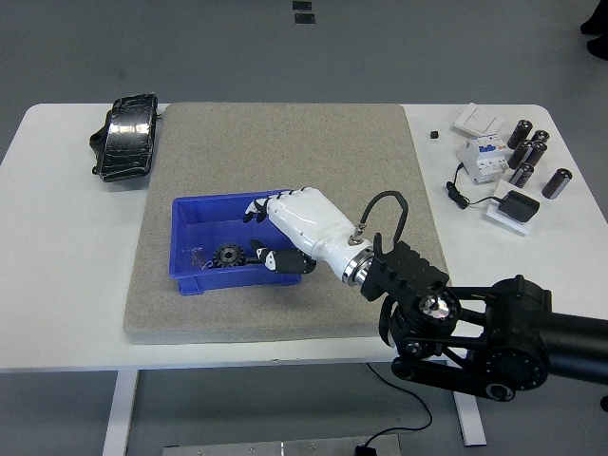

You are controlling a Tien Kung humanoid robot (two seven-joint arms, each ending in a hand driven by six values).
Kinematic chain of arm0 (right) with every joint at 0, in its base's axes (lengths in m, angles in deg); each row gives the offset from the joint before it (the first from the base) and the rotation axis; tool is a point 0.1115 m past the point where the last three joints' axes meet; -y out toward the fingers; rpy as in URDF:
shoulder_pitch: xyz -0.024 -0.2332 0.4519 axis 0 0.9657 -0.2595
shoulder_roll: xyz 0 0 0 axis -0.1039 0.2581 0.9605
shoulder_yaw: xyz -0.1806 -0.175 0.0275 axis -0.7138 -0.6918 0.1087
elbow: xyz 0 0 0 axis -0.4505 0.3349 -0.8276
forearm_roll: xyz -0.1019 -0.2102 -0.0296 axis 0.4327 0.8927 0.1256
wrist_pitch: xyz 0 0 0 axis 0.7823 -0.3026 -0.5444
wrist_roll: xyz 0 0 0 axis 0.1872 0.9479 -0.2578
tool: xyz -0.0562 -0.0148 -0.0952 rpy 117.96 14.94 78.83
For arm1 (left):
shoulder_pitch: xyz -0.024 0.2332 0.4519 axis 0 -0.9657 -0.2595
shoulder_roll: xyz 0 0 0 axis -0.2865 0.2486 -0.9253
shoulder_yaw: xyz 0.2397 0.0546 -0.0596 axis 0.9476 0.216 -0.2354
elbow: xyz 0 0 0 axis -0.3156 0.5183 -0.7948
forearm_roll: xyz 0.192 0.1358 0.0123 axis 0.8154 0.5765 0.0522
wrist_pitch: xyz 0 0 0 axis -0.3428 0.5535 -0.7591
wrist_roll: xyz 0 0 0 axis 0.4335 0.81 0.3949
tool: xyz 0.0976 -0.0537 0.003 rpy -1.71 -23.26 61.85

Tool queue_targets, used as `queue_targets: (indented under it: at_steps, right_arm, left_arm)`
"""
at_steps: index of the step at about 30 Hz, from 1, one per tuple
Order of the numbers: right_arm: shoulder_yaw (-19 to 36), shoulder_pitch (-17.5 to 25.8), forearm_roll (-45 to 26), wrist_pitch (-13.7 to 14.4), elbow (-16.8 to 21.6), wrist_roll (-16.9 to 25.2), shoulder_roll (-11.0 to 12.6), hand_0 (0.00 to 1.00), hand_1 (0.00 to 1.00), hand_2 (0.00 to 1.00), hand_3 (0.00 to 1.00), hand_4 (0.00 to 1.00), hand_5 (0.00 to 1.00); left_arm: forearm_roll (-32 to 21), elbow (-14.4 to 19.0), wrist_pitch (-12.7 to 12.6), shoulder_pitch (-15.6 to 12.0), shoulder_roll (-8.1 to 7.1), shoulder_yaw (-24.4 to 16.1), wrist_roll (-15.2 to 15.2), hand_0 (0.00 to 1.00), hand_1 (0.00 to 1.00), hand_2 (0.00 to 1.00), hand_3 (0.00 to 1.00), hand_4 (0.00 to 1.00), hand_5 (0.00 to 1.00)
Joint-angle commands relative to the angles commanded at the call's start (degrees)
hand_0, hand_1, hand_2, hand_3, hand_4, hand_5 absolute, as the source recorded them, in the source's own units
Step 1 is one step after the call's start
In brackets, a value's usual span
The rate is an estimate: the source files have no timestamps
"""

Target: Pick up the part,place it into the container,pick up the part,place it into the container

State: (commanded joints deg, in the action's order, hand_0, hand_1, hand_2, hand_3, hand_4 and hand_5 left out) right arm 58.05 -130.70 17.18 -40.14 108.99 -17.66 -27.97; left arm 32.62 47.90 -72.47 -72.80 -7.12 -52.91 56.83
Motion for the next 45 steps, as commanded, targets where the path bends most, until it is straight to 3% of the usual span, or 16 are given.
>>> queue_targets:
  at_steps: [7, 16, 17, 21, 23, 27, 33, 37, 45]
  right_arm:
    - [1.6, 0.5, -0.3, 1.3, -0.6, 0.3, 0.0, 0.589, 0.689, 0.696, 0.692, 0.577, 0.324]
    - [11.7, 3.9, -5.0, 4.5, 1.0, 2.3, 3.7, 0.569, 0.676, 0.683, 0.69, 0.583, 0.328]
    - [12.8, 4.5, -5.9, 5.0, 0.6, 2.8, 4.1, 0.514, 0.654, 0.665, 0.681, 0.585, 0.334]
    - [18.0, 7.9, -10.7, 7.2, -1.0, 5.5, 6.0, 0.514, 0.654, 0.665, 0.681, 0.585, 0.334]
    - [20.3, 9.6, -9.8, 8.0, -1.9, 6.3, 6.8, 0.502, 0.637, 0.654, 0.682, 0.582, 0.326]
    - [24.1, 12.7, -7.6, 8.6, -3.9, 7.4, 7.7, 0.502, 0.637, 0.654, 0.682, 0.582, 0.326]
    - [29.3, 18.4, -13.1, 9.1, -5.0, 12.5, 8.3, 0.499, 0.639, 0.664, 0.69, 0.583, 0.33]
    - [34.2, 23.0, -17.4, 9.3, -3.9, 16.4, 7.7, 0.494, 0.634, 0.663, 0.689, 0.586, 0.321]
    - [44.0, 32.6, -28.9, 7.5, 2.2, 24.5, 6.1, 0.517, 0.64, 0.673, 0.689, 0.601, 0.312]
  left_arm:
    - [0.0, 0.0, -0.1, -0.1, 0.09, 0.1, 0.1, 0.675, 0.662, 0.588, 0.565, 0.509, 0.428]
    - [-0.3, 0.0, -0.1, -0.1, 0.13, 0.2, 0.0, 0.676, 0.661, 0.589, 0.565, 0.509, 0.429]
    - [-0.3, 0.1, -0.2, -0.2, 0.15, 0.3, 0.0, 0.676, 0.661, 0.59, 0.565, 0.506, 0.435]
    - [-0.8, 0.1, -0.3, -0.4, 0.29, 0.5, -0.1, 0.676, 0.661, 0.59, 0.565, 0.506, 0.435]
    - [-1.0, 0.1, -0.4, -0.5, 0.38, 0.7, -0.1, 0.676, 0.661, 0.589, 0.564, 0.505, 0.434]
    - [-1.2, 0.2, -0.4, -0.7, 0.45, 0.9, -0.2, 0.676, 0.661, 0.589, 0.564, 0.505, 0.434]
    - [-1.6, 0.2, -0.4, -0.7, 0.6, 1.1, -0.5, 0.675, 0.661, 0.589, 0.565, 0.502, 0.431]
    - [-2.0, 0.2, -0.5, -0.9, 0.76, 1.3, -0.6, 0.675, 0.661, 0.589, 0.565, 0.503, 0.432]
    - [-2.3, 0.1, -0.5, -1.0, 0.89, 1.5, -0.8, 0.675, 0.661, 0.589, 0.565, 0.505, 0.433]
